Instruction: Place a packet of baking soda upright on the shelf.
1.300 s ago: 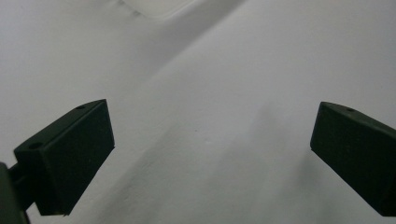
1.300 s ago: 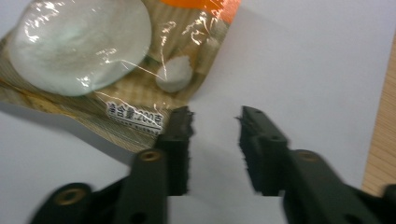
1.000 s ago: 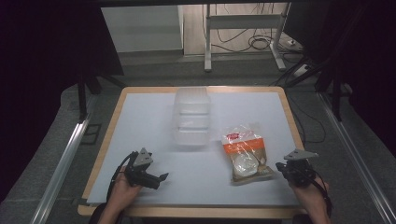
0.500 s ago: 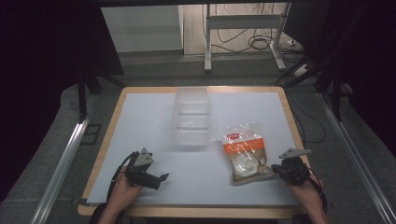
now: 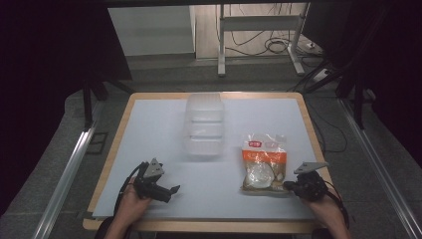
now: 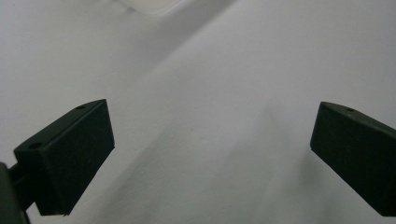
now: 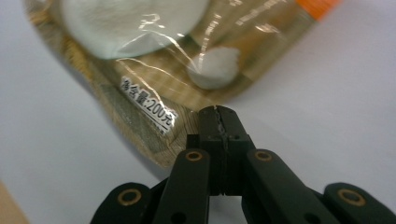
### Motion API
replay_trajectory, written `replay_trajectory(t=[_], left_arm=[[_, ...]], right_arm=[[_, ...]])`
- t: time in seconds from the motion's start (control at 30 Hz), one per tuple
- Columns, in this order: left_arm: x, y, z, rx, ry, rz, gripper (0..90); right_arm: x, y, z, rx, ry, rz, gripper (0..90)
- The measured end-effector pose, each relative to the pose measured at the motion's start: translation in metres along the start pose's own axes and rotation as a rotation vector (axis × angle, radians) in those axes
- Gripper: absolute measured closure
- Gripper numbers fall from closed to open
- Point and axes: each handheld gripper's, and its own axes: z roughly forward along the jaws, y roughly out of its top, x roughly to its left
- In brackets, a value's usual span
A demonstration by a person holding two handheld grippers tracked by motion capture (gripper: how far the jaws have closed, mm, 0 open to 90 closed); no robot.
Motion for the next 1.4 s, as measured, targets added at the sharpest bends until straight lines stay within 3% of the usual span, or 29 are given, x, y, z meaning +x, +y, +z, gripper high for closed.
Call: replay_trajectory(t=[0.33,0.5,0.73,0.97,1.23,1.4], left_arm=[[-0.001,0.0,0.001,0.006,0.001,0.003,0.0],[-0.001,0.0,0.001,0.008,0.004,0.0,0.0],[-0.001,0.0,0.001,0.009,0.008,0.001,0.0],[-0.001,-0.001,0.0,0.009,0.012,0.0,0.0],[-0.001,-0.002,-0.001,0.009,0.015,0.003,0.0],[-0.002,-0.001,-0.001,0.013,0.017,0.009,0.0]], right_arm=[[0.017,0.004,0.005,0.002,0.099,-0.064,88.4],[0.038,0.012,0.014,0.008,0.166,-0.115,88.4],[0.065,0.027,0.027,0.015,0.201,-0.19,88.4],[0.069,0.031,0.029,0.021,0.207,-0.194,87.2],[0.069,0.03,0.023,0.029,0.185,-0.204,77.6],[0.067,0.031,0.01,-0.021,0.158,-0.194,67.1]])
